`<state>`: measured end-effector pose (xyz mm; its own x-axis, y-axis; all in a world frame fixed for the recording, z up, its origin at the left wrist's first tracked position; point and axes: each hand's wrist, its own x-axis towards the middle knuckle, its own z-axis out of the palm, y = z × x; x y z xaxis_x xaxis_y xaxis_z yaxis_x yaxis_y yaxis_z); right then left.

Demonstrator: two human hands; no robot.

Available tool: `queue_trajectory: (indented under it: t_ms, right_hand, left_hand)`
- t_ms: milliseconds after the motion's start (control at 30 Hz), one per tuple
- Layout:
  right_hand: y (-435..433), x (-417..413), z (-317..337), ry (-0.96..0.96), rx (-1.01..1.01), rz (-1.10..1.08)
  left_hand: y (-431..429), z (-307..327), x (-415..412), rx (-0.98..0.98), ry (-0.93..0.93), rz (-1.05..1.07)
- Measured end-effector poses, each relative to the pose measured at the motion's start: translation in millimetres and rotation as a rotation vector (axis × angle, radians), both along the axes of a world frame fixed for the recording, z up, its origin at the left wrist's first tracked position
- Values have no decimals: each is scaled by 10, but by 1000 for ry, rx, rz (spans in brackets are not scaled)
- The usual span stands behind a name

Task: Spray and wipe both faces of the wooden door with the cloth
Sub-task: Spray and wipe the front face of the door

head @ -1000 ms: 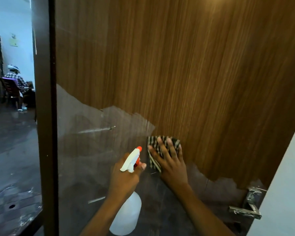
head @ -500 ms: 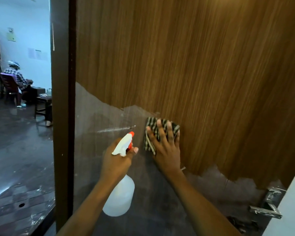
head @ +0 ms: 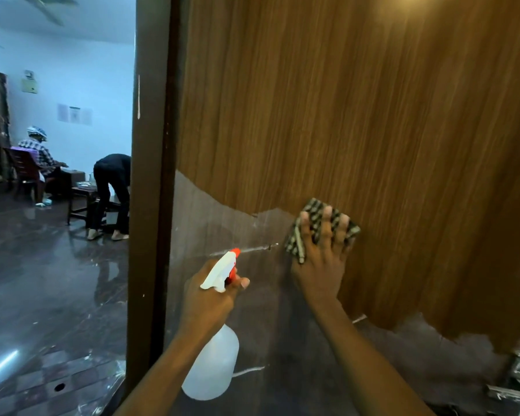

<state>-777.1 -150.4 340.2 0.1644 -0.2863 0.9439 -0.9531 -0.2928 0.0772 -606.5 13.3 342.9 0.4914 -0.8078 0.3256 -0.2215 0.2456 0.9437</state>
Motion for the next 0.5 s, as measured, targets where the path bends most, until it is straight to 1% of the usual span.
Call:
queue_trajectory:
  t_ms: [67,133,233,300,367,400,500]
  right_hand:
    - [11,326,32,67,-38,47]
    - [21,511,-68,154,-26,96]
    - [-7,457,-364,317,-4,129]
    - [-8,329,-577,390,-3,122]
    - [42,224,-701,366,5,106]
    - [66,197,-698,311,17,85]
    - [108,420,-437,49,55,3]
  left_hand:
    - [30,28,119,-13,-10,-1]
    - [58,75,233,-18,1,-2]
    - [74,106,412,-10,-41,19]
    - [97,89,556,17,-59,40]
    - [124,38,667,42,-46,63]
    - [132,10,698,46,-47,78]
    - [136,-38,823,24,-35,89]
